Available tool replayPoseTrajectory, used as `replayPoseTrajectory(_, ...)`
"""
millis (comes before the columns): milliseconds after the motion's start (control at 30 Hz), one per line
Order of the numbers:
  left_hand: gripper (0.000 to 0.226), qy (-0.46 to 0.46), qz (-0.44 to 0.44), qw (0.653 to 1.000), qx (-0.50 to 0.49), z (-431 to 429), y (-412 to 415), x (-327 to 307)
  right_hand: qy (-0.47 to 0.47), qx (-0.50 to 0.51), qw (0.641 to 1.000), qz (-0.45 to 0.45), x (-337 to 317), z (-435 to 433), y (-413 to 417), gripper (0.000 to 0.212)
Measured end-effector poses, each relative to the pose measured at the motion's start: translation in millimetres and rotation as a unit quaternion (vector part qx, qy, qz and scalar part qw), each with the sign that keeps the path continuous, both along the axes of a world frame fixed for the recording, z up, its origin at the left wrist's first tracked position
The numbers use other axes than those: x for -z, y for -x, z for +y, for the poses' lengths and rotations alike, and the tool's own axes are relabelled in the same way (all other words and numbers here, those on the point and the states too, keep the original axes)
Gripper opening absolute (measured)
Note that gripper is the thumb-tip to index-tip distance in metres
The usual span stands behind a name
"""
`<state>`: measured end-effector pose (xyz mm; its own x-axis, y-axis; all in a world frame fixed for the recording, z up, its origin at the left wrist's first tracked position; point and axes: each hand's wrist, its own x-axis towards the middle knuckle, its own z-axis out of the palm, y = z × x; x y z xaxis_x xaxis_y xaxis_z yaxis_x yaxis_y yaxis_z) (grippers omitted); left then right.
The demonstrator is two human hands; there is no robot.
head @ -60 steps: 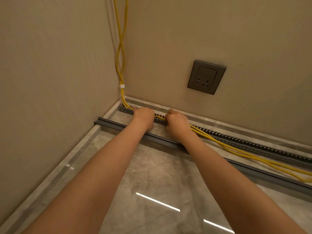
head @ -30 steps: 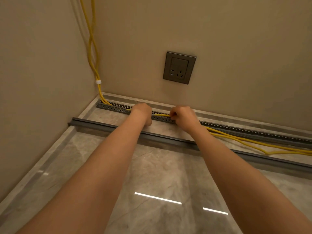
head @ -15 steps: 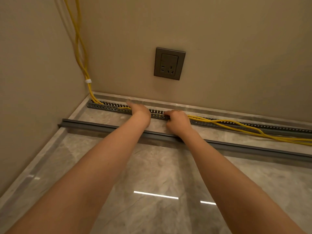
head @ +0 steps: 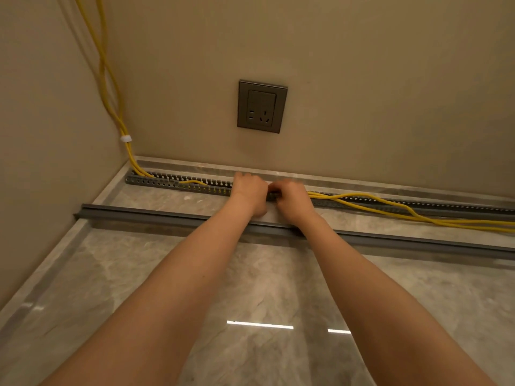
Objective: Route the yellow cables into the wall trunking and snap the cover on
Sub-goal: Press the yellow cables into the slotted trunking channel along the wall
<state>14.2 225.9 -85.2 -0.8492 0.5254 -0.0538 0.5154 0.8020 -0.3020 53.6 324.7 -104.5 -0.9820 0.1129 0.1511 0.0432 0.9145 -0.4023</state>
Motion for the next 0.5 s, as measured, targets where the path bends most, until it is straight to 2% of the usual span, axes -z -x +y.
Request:
replayPoseTrajectory(67,0.039,-0.005,-0.017,1.000,-0.019,3,0,2,-0.069,0.036,0.997,0.025,5,8,-2,0.034)
replayPoseTrajectory(167,0.042,0.002,-0.026,0.999,-0.037,8,-3,6,-0.089,0.084,0.992,0.010,6,15,-5,0.029)
replayPoseTrajectory(333,0.046,0.025,-0.038,0.998,-0.049,10,-2,2,-0.129,0.062,0.987,-0.068,-5,13,-6,0.036)
replayPoseTrajectory(433,0.056,0.079,-0.027,0.994,-0.064,16,-10,4,-0.164,0.049,0.982,-0.084,-1,10,-17,0.037)
replayPoseTrajectory(500,0.057,0.117,-0.030,0.990,-0.074,21,-12,4,-0.148,0.048,0.982,-0.104,-5,10,-21,0.040)
